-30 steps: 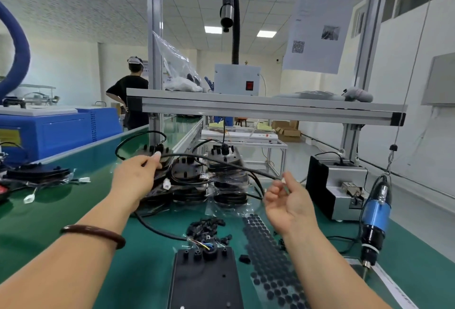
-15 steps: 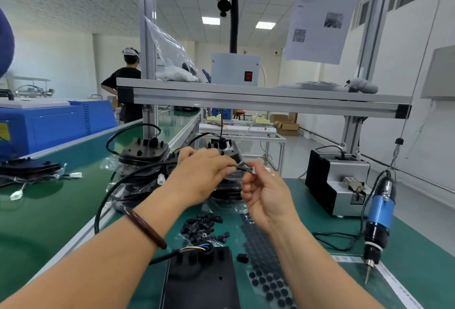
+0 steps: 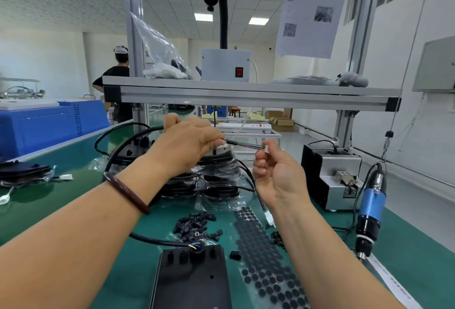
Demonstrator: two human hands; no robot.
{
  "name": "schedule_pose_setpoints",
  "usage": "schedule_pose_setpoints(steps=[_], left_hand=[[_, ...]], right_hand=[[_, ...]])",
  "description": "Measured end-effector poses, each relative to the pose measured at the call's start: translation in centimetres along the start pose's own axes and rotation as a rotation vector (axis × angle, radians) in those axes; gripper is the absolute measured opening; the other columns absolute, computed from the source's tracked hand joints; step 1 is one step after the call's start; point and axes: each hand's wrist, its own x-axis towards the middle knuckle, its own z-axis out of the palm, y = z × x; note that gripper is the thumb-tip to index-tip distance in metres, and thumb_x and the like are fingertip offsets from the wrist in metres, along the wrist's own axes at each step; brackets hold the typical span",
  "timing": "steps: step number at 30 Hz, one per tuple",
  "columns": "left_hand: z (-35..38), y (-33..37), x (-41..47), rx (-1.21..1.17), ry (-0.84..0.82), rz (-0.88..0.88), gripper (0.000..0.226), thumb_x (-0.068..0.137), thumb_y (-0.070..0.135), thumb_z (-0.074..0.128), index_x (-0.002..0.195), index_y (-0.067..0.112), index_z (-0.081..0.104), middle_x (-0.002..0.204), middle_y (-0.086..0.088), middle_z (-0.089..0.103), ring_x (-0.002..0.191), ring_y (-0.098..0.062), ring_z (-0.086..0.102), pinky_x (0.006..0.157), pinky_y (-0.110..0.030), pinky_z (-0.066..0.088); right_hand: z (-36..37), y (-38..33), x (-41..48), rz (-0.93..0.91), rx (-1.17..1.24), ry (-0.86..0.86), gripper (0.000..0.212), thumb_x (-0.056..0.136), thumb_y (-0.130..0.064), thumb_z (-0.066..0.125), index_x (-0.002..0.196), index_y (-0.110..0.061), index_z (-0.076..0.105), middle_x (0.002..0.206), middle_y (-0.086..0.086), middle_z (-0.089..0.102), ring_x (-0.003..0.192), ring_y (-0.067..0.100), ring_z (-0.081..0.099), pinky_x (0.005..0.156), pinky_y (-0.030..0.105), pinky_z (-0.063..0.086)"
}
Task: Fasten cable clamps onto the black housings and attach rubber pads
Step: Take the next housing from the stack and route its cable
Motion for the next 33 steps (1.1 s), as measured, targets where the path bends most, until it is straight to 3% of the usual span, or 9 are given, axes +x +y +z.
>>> schedule_pose_setpoints(steps=[6,9,12,14,17,20,23,28,33], left_hand=[[0.1,0.2,1.0,0.016,0.009,0.072,0.033,0.092,0.048,0.040,0.090,0.030,0.068,0.074,0.020,0.045,0.081,-0.008,0.041,0.077,-0.038,0.029],[0.7,1.0,1.0,0.011,-0.009,-0.002,0.039,0.090,0.053,0.036,0.097,0.035,0.069,0.077,0.021,0.045,0.086,-0.009,0.042,0.076,-0.032,0.017],[0.4,0.9,0.8,0.002,-0.113,-0.185,0.040,0.094,0.051,0.040,0.131,0.042,0.050,0.124,0.012,0.052,0.124,-0.016,0.039,0.105,-0.035,0.015],[-0.9,0.7,-1.2,0.011,0.001,-0.301,0.042,0.095,0.044,0.046,0.136,0.036,0.044,0.136,0.005,0.047,0.130,-0.020,0.036,0.109,-0.043,0.019],[-3.3,1.6,-8.2,-0.116,0.370,-0.349,0.023,0.095,0.044,0.046,0.084,0.025,0.055,0.080,0.010,0.058,0.077,-0.011,0.051,0.070,-0.024,0.038],[-3.5,3.1,-15.3,-0.152,0.013,-0.498,0.063,0.091,0.064,0.030,0.059,0.014,0.049,0.058,0.001,0.052,0.053,-0.014,0.048,0.052,-0.025,0.041],[-1.9,3.5,-17.5,-0.244,-0.410,-0.637,0.058,0.081,0.072,0.034,0.073,0.022,0.063,0.066,0.012,0.063,0.062,-0.005,0.056,0.064,-0.018,0.045],[2.4,4.2,-16.2,-0.690,-0.313,-0.812,0.007,0.089,0.034,0.062,0.089,0.035,0.069,0.091,0.014,0.073,0.092,-0.001,0.065,0.087,-0.023,0.049],[4.4,4.5,-16.0,-0.842,-0.275,-0.811,0.016,0.092,0.032,0.059,0.090,0.046,0.064,0.094,0.015,0.073,0.089,0.000,0.066,0.089,-0.031,0.048]], right_hand=[[-1.2,-1.1,-0.2,-0.001,0.023,0.020,0.015,0.100,-0.018,0.049,0.088,-0.009,0.054,0.056,0.002,0.052,0.044,0.006,0.043,0.037,0.014,0.033],[-1.6,-0.6,-0.1,0.030,0.103,0.032,0.017,0.100,-0.018,0.049,0.085,-0.010,0.053,0.057,0.001,0.052,0.045,0.007,0.044,0.038,0.015,0.036],[-2.6,0.4,0.1,0.062,0.252,0.073,0.019,0.100,-0.017,0.049,0.083,-0.010,0.053,0.064,0.004,0.056,0.054,0.010,0.050,0.043,0.016,0.044],[-3.8,0.7,0.3,0.062,0.332,0.127,0.018,0.100,-0.016,0.049,0.084,-0.008,0.054,0.072,0.007,0.058,0.061,0.012,0.054,0.049,0.017,0.049],[-5.8,0.9,0.6,0.062,0.392,0.209,0.020,0.100,-0.016,0.049,0.085,-0.007,0.055,0.074,0.007,0.062,0.065,0.014,0.061,0.052,0.018,0.050],[-7.4,2.0,0.6,0.105,0.385,0.257,0.017,0.099,-0.015,0.050,0.087,-0.006,0.056,0.068,0.007,0.066,0.062,0.015,0.066,0.051,0.018,0.052],[-8.4,3.4,0.4,0.162,0.309,0.277,0.013,0.096,-0.011,0.054,0.085,-0.004,0.057,0.062,0.009,0.068,0.061,0.016,0.067,0.050,0.017,0.052],[-9.1,4.7,-0.2,0.215,0.070,0.263,0.007,0.093,-0.006,0.057,0.090,0.000,0.060,0.071,0.013,0.068,0.066,0.018,0.063,0.047,0.018,0.052],[-8.7,4.6,-2.0,0.209,-0.539,-0.049,0.010,0.093,-0.001,0.057,0.096,-0.004,0.066,0.079,0.010,0.066,0.064,0.012,0.061,0.057,0.019,0.052]])
